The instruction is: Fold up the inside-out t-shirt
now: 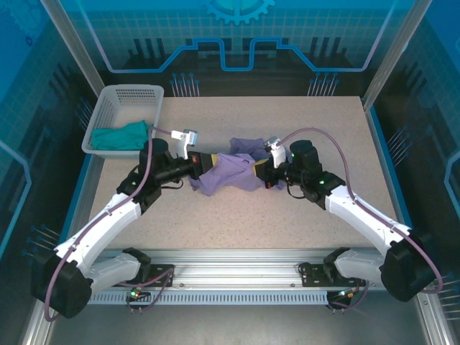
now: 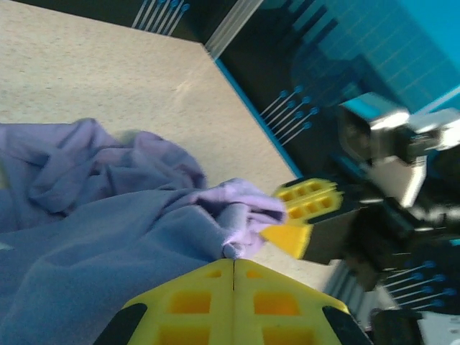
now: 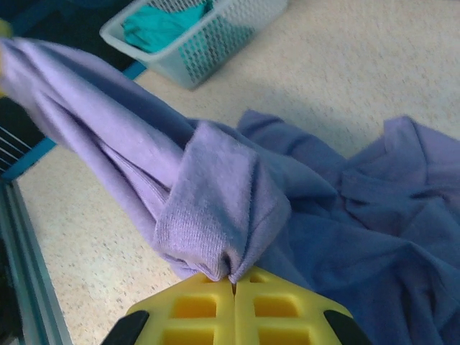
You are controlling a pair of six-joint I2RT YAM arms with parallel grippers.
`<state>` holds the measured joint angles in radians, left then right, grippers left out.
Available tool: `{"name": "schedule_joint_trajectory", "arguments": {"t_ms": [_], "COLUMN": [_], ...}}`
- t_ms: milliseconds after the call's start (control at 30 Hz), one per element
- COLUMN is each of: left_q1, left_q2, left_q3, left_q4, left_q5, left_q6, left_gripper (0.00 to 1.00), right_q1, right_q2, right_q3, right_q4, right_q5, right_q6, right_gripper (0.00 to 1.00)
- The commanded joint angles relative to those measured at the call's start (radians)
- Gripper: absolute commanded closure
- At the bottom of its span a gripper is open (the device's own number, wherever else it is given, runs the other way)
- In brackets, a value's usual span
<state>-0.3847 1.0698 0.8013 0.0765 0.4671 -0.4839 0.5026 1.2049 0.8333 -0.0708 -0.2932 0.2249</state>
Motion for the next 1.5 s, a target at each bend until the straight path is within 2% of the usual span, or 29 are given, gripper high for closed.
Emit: {"name": "schedule_joint_trajectory", "arguments": {"t_ms": [0,67,200,300,400,433,500,567,767,933,1033,1200,1300,1400,1467], "left_q1": [0.041,0.055,0.052,0.050,0.043,0.040,0.037,0.031,-0.016,-0.063,-0.081,-0.122,-0.148,-0.174,-0.187], "left_q2": [-0.022,-0.024,-0.017,-0.009,-0.008,-0.004,0.005,0.006,-0.051,-0.054,-0.006,0.091,0.140,0.200,0.214], "left_q3": [-0.025,-0.038,-0.026,-0.041,-0.064,-0.065,-0.054,-0.044,-0.054,-0.032,-0.009,0.022,0.005,0.003,-0.006], "left_q4": [0.120,0.112,-0.100,-0.185,-0.213,-0.226,-0.251,-0.271,-0.215,-0.204,-0.213,-0.308,-0.317,-0.350,-0.361], "left_q5": [0.097,0.078,-0.128,-0.245,-0.290,-0.291,-0.280,-0.282,-0.342,-0.421,-0.394,-0.384,-0.357,-0.354,-0.365], "left_q6": [-0.120,-0.125,-0.002,0.039,0.065,0.076,0.096,0.108,0.133,0.158,0.174,0.201,0.215,0.209,0.201], "left_gripper": [1.00,1.00,1.00,1.00,1.00,0.97,0.73,0.57,0.38,0.33,0.31,0.31,0.31,0.31,0.31], "right_q1": [-0.010,-0.010,-0.016,-0.016,-0.014,-0.013,-0.008,-0.003,0.023,0.067,0.084,0.095,0.113,0.127,0.139], "right_q2": [0.040,0.045,0.014,0.012,0.017,0.019,0.020,0.023,0.030,0.034,0.045,0.087,0.112,0.154,0.185], "right_q3": [0.041,0.041,0.020,0.009,-0.007,-0.013,-0.022,-0.027,-0.060,-0.067,-0.069,-0.088,-0.134,-0.161,-0.153], "right_q4": [-0.115,-0.121,-0.018,0.045,0.100,0.118,0.140,0.145,0.135,0.093,0.058,-0.059,-0.043,-0.019,-0.051], "right_q5": [0.055,0.063,-0.019,-0.079,-0.131,-0.144,-0.155,-0.157,-0.154,-0.140,-0.128,-0.054,-0.043,-0.047,-0.052], "right_q6": [0.025,0.024,0.029,0.034,0.029,0.026,0.009,-0.018,-0.121,-0.208,-0.221,-0.143,-0.078,-0.020,-0.006], "right_gripper": [1.00,1.00,1.00,1.00,1.00,1.00,1.00,1.00,1.00,1.00,1.00,1.00,1.00,0.95,0.88]}}
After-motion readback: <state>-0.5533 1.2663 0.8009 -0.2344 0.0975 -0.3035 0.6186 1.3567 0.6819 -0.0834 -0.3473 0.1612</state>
